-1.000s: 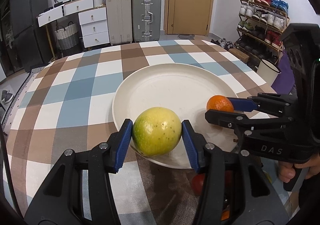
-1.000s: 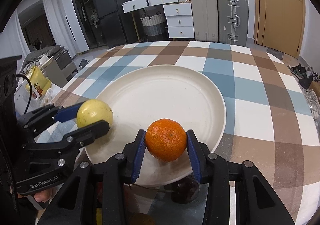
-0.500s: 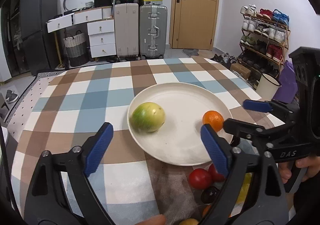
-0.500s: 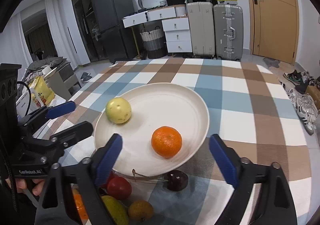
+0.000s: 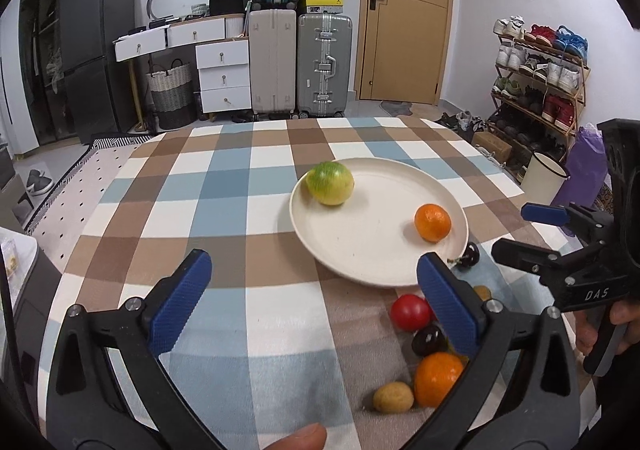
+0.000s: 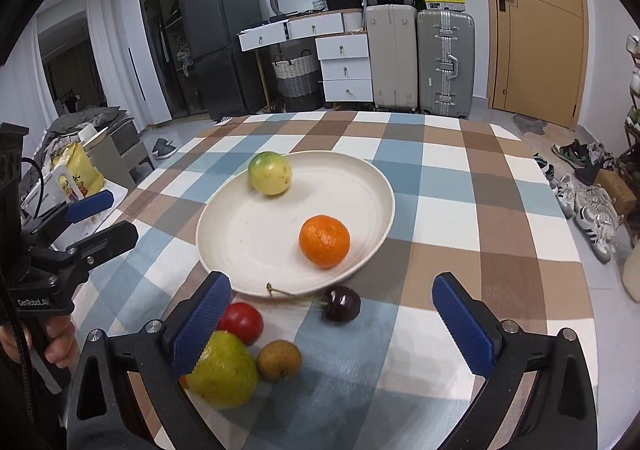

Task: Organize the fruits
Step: 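Open both tools to release the fruits on the plate and withdraw, then grasp the large pomelo with the right tool while the left tool grasps the brown kiwi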

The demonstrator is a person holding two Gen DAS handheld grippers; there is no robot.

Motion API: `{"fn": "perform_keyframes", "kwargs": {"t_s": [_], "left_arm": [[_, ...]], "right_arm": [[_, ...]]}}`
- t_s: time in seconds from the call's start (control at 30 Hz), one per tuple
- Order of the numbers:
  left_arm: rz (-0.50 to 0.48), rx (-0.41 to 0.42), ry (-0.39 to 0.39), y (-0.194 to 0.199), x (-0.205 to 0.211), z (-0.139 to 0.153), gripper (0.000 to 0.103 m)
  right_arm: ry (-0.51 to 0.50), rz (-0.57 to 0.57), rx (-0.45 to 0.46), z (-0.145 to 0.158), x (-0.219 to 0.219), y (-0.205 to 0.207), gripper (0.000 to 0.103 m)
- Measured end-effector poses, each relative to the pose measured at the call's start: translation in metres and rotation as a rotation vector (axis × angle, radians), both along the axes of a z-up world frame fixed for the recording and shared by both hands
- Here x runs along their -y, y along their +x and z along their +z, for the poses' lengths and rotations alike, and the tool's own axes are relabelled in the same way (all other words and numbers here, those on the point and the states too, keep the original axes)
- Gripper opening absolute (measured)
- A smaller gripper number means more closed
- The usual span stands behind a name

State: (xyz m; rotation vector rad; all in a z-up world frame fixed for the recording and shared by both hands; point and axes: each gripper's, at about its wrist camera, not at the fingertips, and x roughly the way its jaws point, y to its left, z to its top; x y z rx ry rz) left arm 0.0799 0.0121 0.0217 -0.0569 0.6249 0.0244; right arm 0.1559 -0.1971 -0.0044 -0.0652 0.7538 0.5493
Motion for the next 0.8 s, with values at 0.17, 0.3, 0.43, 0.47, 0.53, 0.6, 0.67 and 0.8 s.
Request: {"fn": "perform_keyframes", "kwargs": {"t_s": [0.17, 0.3, 0.43, 0.47, 0.53, 0.6, 0.67, 0.8], "left_arm": [[-0.004, -0.008, 0.002, -0.026, 0.004, -0.003, 0.102], [-0.011, -0.011, 0.014, -0.039, 0.01, -0.006, 0.103], [-0.024, -0.03, 0.005, -0.044, 0.013, -0.01, 0.102], [-0.025, -0.037, 0.001, -0.046, 0.014, -0.012, 0.102], [-0.031, -0.047, -0.01, -0.046, 0.013, -0.014, 0.102], [-0.043, -0.059, -0.01, -0.046, 0.014, -0.017, 0.103], [-0.044, -0.067, -0.013, -0.049, 0.014, -0.021, 0.102], [-0.049, -0.095, -0.028, -0.045, 0.013, -0.029, 0.102]], "right_arm": [[0.005, -0.013, 0.0, 0.002, 0.008, -0.019, 0.103], [-0.001, -0.026, -0.003, 0.002, 0.016, -0.034, 0.103], [-0.032, -0.034, -0.016, 0.003, 0.014, -0.04, 0.103], [-0.031, -0.038, -0.016, 0.002, 0.016, -0.043, 0.103], [-0.027, -0.04, -0.024, 0.0, 0.018, -0.052, 0.103], [-0.022, -0.039, -0.027, -0.003, 0.018, -0.057, 0.103], [-0.032, -0.032, -0.036, -0.006, 0.014, -0.061, 0.103], [-0.052, -0.02, -0.032, -0.009, 0.007, -0.064, 0.103]]}}
